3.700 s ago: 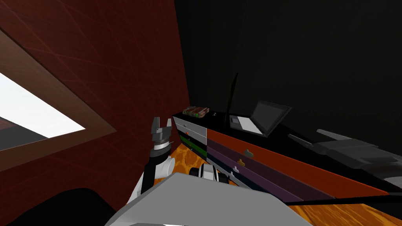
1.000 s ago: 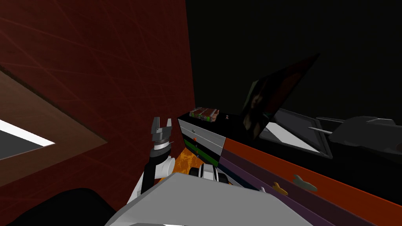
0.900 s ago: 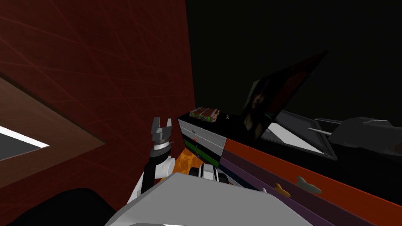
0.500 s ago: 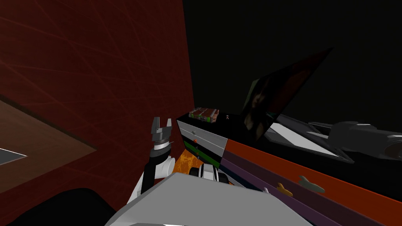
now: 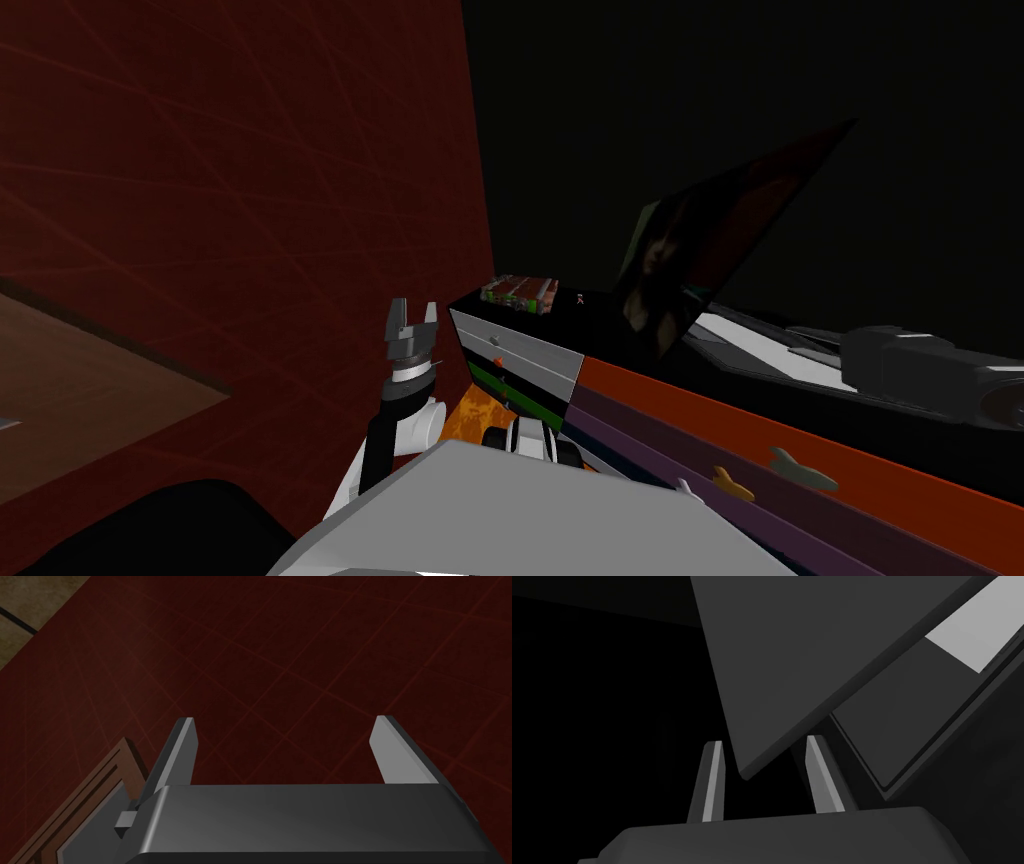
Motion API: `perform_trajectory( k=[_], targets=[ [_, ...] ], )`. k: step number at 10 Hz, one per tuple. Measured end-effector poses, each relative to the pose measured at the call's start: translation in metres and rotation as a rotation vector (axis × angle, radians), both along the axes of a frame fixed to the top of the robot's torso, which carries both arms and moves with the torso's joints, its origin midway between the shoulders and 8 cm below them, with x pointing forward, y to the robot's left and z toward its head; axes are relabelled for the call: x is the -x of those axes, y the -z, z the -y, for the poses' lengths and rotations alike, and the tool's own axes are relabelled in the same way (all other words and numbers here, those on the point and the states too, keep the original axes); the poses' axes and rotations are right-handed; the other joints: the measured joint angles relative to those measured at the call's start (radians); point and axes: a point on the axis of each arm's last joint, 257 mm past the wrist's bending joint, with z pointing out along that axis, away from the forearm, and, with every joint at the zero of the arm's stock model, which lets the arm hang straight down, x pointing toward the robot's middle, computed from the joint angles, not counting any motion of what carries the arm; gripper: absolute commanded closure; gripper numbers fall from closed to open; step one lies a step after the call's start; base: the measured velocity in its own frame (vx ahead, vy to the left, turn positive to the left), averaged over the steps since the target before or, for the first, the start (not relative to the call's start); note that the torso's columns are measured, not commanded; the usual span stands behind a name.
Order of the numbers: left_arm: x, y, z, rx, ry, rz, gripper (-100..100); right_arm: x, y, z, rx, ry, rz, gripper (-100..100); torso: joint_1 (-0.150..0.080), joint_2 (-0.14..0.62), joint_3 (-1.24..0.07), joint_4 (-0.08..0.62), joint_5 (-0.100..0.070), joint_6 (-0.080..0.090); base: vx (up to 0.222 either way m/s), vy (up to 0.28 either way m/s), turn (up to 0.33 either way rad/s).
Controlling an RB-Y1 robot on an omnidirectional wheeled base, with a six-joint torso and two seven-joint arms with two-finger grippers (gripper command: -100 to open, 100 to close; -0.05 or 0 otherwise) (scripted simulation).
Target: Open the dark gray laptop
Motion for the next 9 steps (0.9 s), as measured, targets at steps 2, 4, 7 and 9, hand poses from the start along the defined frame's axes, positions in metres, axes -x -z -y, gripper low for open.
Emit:
perform_trajectory(
  k=[2,4,7,9],
  targets=[
    [0.000,0.000,0.000,0.000,0.000,0.000,0,-0.004,-0.011,-0.003,0.004,-0.014,-0.001,-100,-0.005,0.001,0.001,0.000,-0.002,-0.001,0.011,0.001,-0.068],
    [0.000,0.000,0.000,0.000,0.000,0.000,0,-0.008,-0.021,-0.008,-0.002,-0.026,-0.002,-100,-0.001,0.001,0.001,0.000,-0.001,-0.001,0.008,0.002,-0.050],
    [0.000,0.000,0.000,0.000,0.000,0.000,0,-0.014,-0.038,-0.013,-0.004,-0.043,0.000,-100,0.000,0.001,0.000,0.001,0.000,0.000,0.013,0.012,-0.058],
    [0.000,0.000,0.000,0.000,0.000,0.000,0,-0.017,-0.048,-0.018,-0.005,-0.058,-0.002,-100,-0.001,0.001,0.001,0.000,-0.001,0.000,0.005,0.004,-0.021]
  ],
)
